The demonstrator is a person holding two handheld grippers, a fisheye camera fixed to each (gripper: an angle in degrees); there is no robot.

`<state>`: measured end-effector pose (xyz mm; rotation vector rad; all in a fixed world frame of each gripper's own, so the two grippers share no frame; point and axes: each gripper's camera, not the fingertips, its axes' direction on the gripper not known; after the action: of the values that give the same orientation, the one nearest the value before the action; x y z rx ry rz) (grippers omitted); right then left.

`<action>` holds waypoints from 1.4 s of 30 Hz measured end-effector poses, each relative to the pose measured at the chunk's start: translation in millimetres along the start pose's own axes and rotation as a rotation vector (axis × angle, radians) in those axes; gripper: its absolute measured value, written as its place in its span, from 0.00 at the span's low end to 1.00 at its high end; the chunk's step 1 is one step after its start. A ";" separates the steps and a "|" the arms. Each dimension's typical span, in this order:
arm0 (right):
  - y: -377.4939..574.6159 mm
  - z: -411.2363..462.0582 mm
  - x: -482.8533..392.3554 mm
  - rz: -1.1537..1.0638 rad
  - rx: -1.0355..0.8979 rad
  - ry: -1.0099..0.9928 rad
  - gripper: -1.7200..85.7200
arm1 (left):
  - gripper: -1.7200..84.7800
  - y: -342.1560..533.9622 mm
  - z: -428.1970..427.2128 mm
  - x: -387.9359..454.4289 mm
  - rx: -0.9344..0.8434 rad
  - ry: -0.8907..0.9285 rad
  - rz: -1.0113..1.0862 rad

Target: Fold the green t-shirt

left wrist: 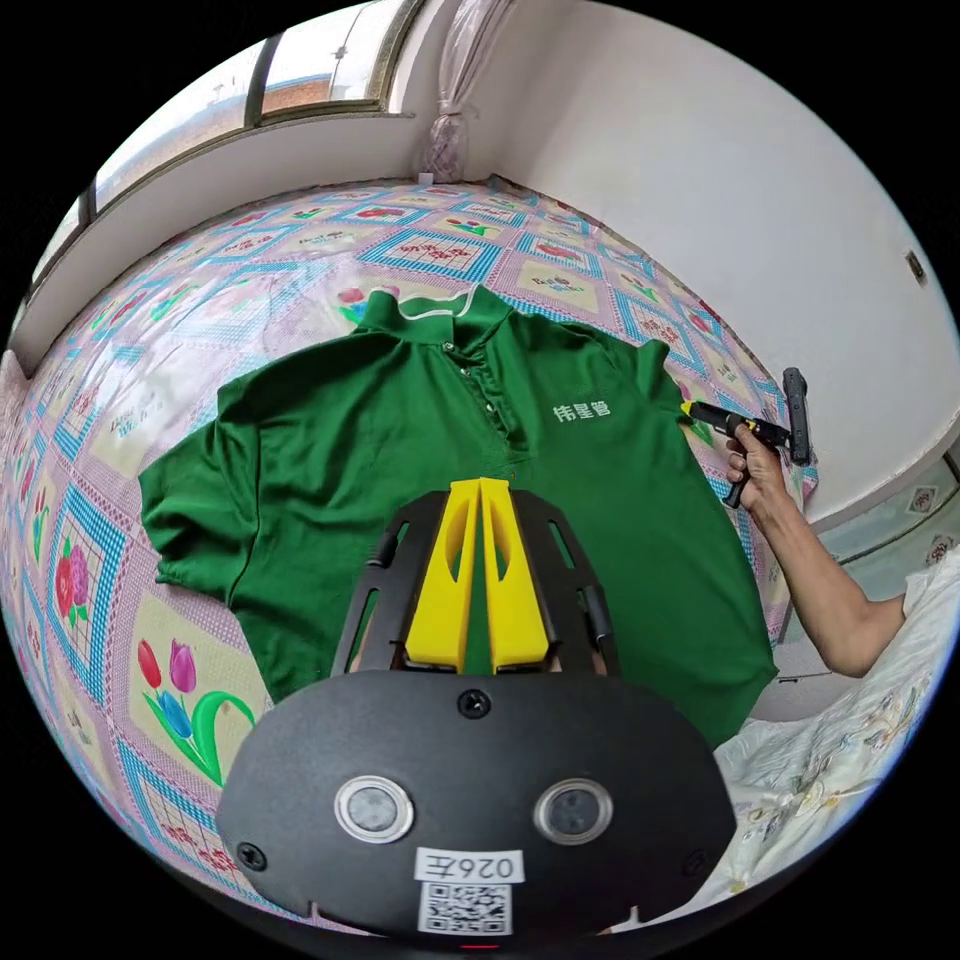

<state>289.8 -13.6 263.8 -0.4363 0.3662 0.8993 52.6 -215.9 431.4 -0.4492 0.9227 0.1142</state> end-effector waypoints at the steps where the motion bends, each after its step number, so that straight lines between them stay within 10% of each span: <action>1: 2.1 -0.3 -1.3 -0.006 -0.004 0.000 0.02 | 0.01 6.4 1.3 -3.1 -0.014 -0.008 -0.016; 15: 44.7 -22.0 32.8 0.320 0.015 -0.238 0.13 | 0.01 36.3 25.3 5.3 -0.088 -0.131 -0.014; 33: 84.7 -31.2 -34.3 0.251 0.017 -0.237 0.00 | 0.01 60.4 23.5 8.0 -0.002 -0.110 -0.016; 42: 168.8 -78.2 -237.6 -0.741 0.249 0.192 0.00 | 0.01 66.6 21.5 5.2 -0.001 -0.109 -0.018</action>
<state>7.5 -119.5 275.7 -0.3855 0.4422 0.0880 52.8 -147.3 416.8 -0.4478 0.8119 0.1220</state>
